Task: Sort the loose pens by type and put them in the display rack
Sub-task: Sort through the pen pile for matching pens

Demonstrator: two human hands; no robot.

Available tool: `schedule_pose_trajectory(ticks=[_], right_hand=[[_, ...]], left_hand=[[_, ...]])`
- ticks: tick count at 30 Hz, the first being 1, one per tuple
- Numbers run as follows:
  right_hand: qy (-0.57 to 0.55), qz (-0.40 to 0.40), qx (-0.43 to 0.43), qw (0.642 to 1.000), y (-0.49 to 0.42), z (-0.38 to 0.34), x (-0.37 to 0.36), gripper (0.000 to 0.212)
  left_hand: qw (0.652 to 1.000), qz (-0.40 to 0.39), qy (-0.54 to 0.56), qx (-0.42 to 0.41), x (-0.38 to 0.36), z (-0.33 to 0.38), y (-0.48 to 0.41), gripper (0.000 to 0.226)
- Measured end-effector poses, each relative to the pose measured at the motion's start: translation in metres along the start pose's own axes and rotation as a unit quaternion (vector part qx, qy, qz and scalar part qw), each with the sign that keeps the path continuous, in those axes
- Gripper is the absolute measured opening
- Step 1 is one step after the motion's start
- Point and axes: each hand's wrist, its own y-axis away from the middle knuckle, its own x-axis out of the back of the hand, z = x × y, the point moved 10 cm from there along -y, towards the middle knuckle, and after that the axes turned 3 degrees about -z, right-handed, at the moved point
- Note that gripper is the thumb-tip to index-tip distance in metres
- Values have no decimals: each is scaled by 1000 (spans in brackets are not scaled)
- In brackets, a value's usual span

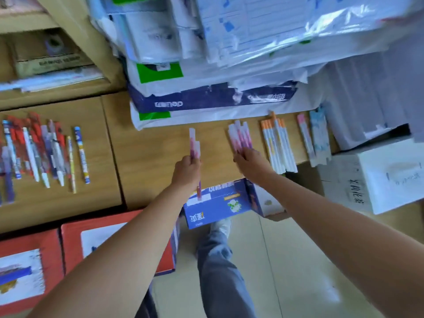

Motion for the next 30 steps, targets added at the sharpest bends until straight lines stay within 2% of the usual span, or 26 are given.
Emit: schedule_pose_trajectory(ticks=[2,6,13,19,22,25,29,30], right_hand=[[38,15,6,999,-7,21,24,28],[88,15,5,996,-27,49,42,17],[90,61,27,994,-64,59,43,13],[111,61,53,991,-67,55,37,27],[85,55,65,993,-65,58,38,29],[46,62,71,994,-66,60,42,30],[31,80,84,993,-69,57,46,32],[33,82,88,992,-70,55,46,33]], left_hand=[[1000,-13,-14,-8,-30,12,-3,39],[995,-14,-92,-18,-66,22,-11,35],[987,30,-155,-42,-85,33,-31,31],[968,80,-229,-55,-78,48,-25,22],[960,103,-255,-57,-68,52,-22,22],[960,96,-252,-75,-68,54,-22,34],[956,82,-258,-114,-79,59,-27,65],[956,78,-257,-120,-82,59,-29,67]])
